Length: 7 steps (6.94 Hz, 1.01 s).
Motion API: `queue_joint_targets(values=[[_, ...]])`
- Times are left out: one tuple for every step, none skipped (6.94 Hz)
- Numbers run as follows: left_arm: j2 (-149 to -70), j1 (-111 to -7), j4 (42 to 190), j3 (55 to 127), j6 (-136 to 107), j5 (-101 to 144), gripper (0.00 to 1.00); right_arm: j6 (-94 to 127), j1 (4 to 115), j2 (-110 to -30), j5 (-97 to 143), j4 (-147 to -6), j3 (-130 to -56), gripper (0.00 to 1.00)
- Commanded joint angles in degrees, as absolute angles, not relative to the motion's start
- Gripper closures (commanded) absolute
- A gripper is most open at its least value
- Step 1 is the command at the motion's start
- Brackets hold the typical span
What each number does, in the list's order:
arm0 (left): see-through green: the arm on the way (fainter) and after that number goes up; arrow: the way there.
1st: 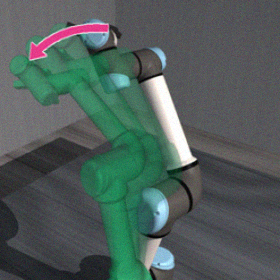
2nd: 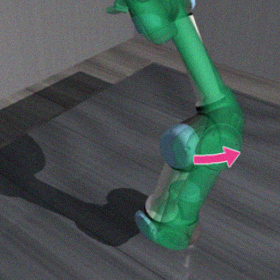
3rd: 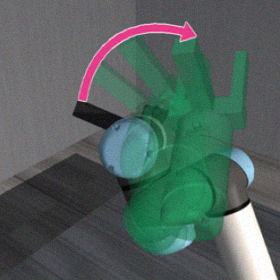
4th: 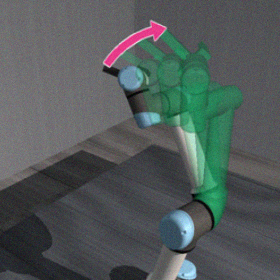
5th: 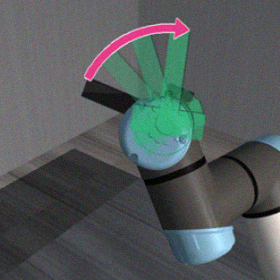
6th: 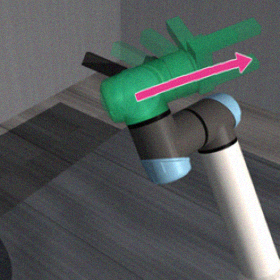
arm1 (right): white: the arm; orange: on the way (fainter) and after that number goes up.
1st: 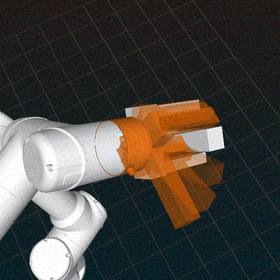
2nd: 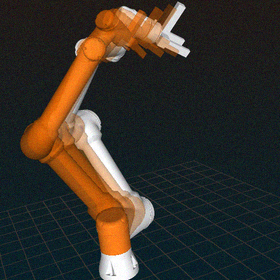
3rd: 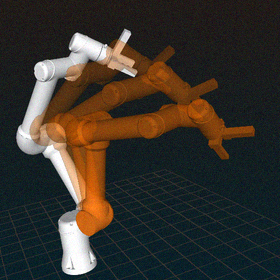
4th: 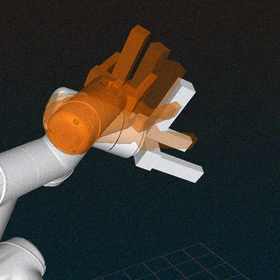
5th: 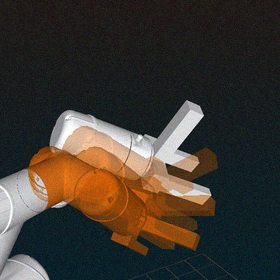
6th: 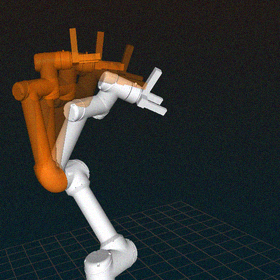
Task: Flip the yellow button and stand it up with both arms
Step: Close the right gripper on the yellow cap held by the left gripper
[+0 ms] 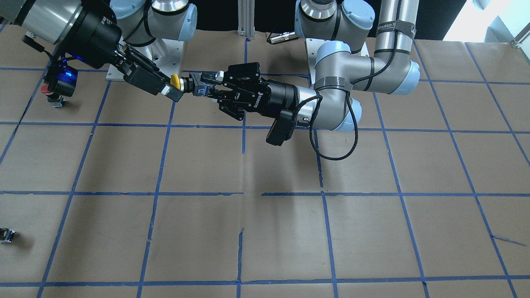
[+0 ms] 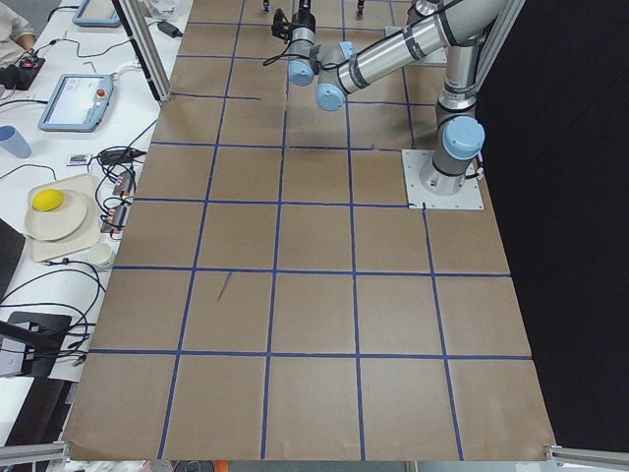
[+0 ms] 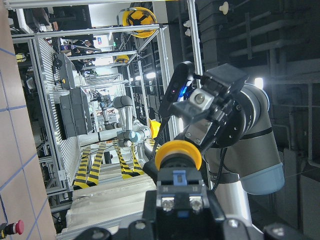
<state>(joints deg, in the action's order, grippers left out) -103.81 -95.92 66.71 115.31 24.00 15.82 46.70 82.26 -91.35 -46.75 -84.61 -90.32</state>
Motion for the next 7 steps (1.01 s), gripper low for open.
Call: queue_joint_targets(values=[[-103.9,-95.9,66.7,115.3,24.0,15.8,0.83,46.7,82.3,-91.4,-45.9,-84.6,-90.3,0.71],[-103.9,-95.8,66.7,115.3,24.0,15.8,0.8,46.7,82.3,-91.4,-45.9,-84.6,-90.3,0.71],[-103.8,-95.7,66.7,115.3,23.9,15.8,0.01,46.7,82.3,-91.4,-45.9,-84.7,-90.3,0.71],[-103.8,-95.6,66.7,115.2,22.4,15.6,0.0,46.7,82.2,-91.4,-45.9,-84.8,-90.3,0.71],[-103.0,-95.6,66.7,115.1,20.1,15.6,0.0,46.7,82.2,-91.3,-46.0,-84.8,-90.3,0.71],[-102.5,-95.5,66.7,115.0,17.5,15.5,0.0,46.7,82.2,-91.3,-46.1,-84.9,-90.2,0.71],[-101.7,-94.9,66.6,114.3,14.1,14.9,0.0,45.9,81.6,-91.3,-47.2,-85.2,-90.2,0.71]])
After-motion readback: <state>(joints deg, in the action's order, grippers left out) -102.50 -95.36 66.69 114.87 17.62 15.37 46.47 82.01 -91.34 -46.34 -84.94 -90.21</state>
